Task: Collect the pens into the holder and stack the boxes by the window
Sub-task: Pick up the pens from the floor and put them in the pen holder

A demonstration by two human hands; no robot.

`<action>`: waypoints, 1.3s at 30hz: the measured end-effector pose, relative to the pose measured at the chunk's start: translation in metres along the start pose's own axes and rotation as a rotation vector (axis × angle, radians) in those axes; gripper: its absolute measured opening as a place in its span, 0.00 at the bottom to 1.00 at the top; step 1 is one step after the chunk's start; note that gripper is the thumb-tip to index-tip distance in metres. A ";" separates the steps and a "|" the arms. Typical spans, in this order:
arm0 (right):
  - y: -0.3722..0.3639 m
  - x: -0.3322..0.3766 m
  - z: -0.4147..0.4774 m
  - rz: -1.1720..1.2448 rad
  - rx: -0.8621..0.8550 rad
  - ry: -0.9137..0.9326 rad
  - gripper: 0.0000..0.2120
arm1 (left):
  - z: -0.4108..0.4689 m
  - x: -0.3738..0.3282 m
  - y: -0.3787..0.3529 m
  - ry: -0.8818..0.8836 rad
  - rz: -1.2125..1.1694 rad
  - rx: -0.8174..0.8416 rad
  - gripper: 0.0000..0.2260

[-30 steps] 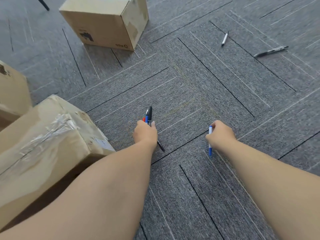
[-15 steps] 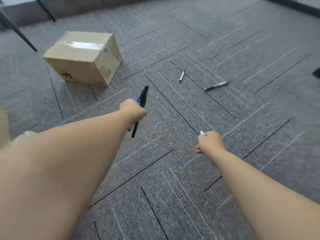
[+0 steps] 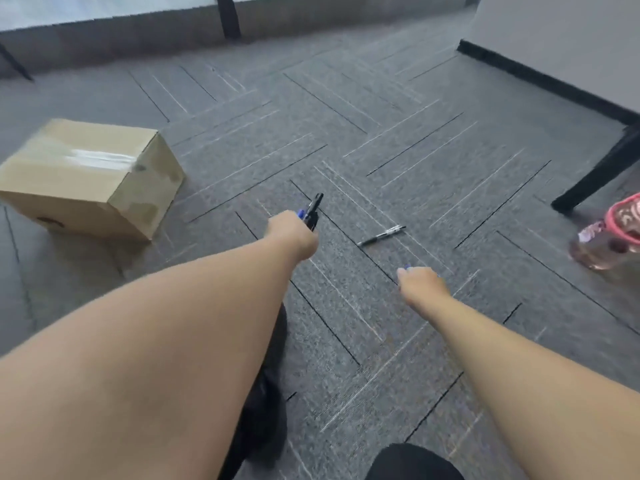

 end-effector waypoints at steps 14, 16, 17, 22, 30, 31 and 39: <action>-0.037 0.048 0.196 0.089 0.036 -0.071 0.22 | 0.202 0.015 -0.092 0.112 -0.229 0.030 0.12; -0.046 0.043 0.208 0.087 0.023 -0.076 0.21 | 0.216 0.008 -0.099 0.084 -0.217 -0.003 0.13; -0.044 0.042 0.212 0.068 0.000 -0.058 0.20 | 0.224 0.005 -0.101 0.077 -0.206 -0.027 0.13; -0.038 0.030 0.217 -0.093 -0.023 -0.009 0.12 | 0.252 0.003 -0.108 0.075 -0.141 -0.049 0.17; -0.020 -0.001 0.216 0.320 0.029 -0.129 0.05 | 0.254 -0.028 -0.107 0.060 0.035 0.023 0.10; -0.013 -0.002 0.212 0.387 0.044 -0.158 0.05 | 0.249 -0.042 -0.107 0.053 0.016 0.051 0.10; 0.136 -0.034 0.147 0.858 -0.165 -0.307 0.10 | 0.143 -0.233 -0.101 0.019 -0.760 0.408 0.14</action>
Point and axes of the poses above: each hand's wrist, its own z-axis towards the middle knuckle, its own y-axis out of the back of the hand, x = y × z, the point moved 10 cm from there along z, towards the middle knuckle, and after that the axes turned 6 degrees about -z, right-handed, at the moved point
